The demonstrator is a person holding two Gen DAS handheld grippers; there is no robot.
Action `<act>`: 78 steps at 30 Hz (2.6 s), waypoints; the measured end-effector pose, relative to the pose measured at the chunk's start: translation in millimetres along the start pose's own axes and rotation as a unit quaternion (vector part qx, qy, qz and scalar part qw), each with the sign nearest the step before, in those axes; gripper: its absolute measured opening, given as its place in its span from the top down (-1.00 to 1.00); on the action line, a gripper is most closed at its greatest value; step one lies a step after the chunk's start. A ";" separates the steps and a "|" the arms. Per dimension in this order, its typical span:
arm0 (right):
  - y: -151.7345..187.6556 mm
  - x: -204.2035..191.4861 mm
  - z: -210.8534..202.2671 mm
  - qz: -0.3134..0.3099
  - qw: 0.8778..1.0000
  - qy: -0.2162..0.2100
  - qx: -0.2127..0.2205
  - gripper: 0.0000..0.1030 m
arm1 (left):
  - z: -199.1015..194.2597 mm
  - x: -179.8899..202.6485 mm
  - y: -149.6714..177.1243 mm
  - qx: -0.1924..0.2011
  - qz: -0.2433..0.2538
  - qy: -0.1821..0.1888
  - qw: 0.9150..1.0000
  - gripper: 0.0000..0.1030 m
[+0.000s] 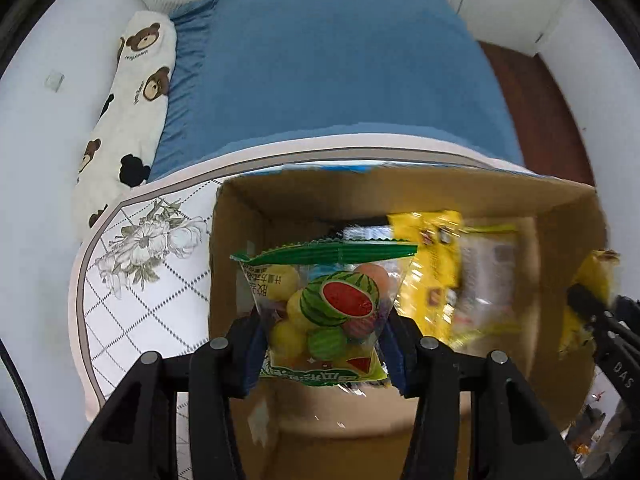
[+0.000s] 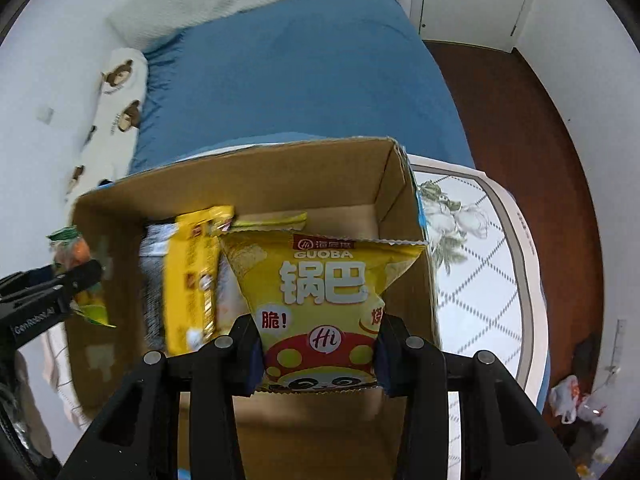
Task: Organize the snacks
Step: 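Carry both bags into the cardboard box and release them, then grasp the red spicy strip packet with left tool while right tool grasps the orange packet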
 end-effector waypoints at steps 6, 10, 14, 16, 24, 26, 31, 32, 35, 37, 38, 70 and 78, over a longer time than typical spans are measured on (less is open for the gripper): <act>-22.8 6.6 41.0 0.000 0.999 0.013 -0.035 -0.05 | 30.7 -8.4 -16.3 -0.029 -0.016 0.000 0.999 -0.08; -27.7 6.9 56.6 -0.005 0.999 0.021 -0.048 -0.54 | 33.3 -12.4 -18.5 -0.030 -0.033 0.035 0.998 -0.51; -25.4 5.5 57.0 -0.011 0.999 0.018 -0.047 -0.56 | 26.8 -9.0 -13.7 -0.016 -0.032 0.034 0.999 -0.52; -23.2 5.9 55.1 -0.010 0.999 0.017 -0.044 -0.56 | 24.4 -7.2 -8.1 -0.012 -0.033 0.038 0.999 -0.52; 3.9 -1.7 24.6 -0.019 1.000 0.007 -0.021 -0.56 | 2.1 4.8 30.6 0.026 -0.045 0.044 0.998 -0.52; 13.8 -3.4 18.2 -0.019 1.000 0.002 -0.012 -0.56 | -6.3 8.2 44.2 0.039 -0.048 0.045 0.997 -0.52; 40.6 -13.3 -3.2 -0.030 1.000 -0.008 0.005 -0.56 | -29.5 15.6 73.7 0.075 -0.045 0.042 0.995 -0.52; 44.5 -14.4 -5.8 -0.031 0.999 -0.013 0.007 -0.56 | -36.4 16.7 80.5 0.085 -0.046 0.041 0.994 -0.52; 60.5 -21.3 -22.9 -0.044 0.999 -0.015 0.025 -0.56 | -56.7 20.0 98.7 0.110 -0.048 0.038 0.992 -0.52; 69.5 -24.1 -35.5 -0.049 0.998 -0.020 0.038 -0.56 | -69.0 20.3 109.8 0.125 -0.050 0.037 0.990 -0.52; 73.3 -25.4 -41.1 -0.052 0.997 -0.020 0.044 -0.56 | -74.8 19.3 115.8 0.132 -0.052 0.037 0.989 -0.52; 276.1 23.1 -28.8 0.031 0.998 -0.039 -0.025 -0.56 | 5.8 55.1 281.2 0.010 0.007 0.051 0.999 -0.51; 310.6 -3.3 41.9 -0.213 0.965 0.087 -0.125 -0.56 | 54.7 83.5 275.3 -0.032 0.023 0.024 0.999 -0.51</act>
Point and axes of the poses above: each gripper's, at about its wrist camera, not at the fingertips, and z roughly the way its jaws point, x to its right, y to its underside, the point moved 1 cm from there along z, roughly the way its jaws point, and after that the axes turned 7 degrees about -y, right-handed, at the moved point
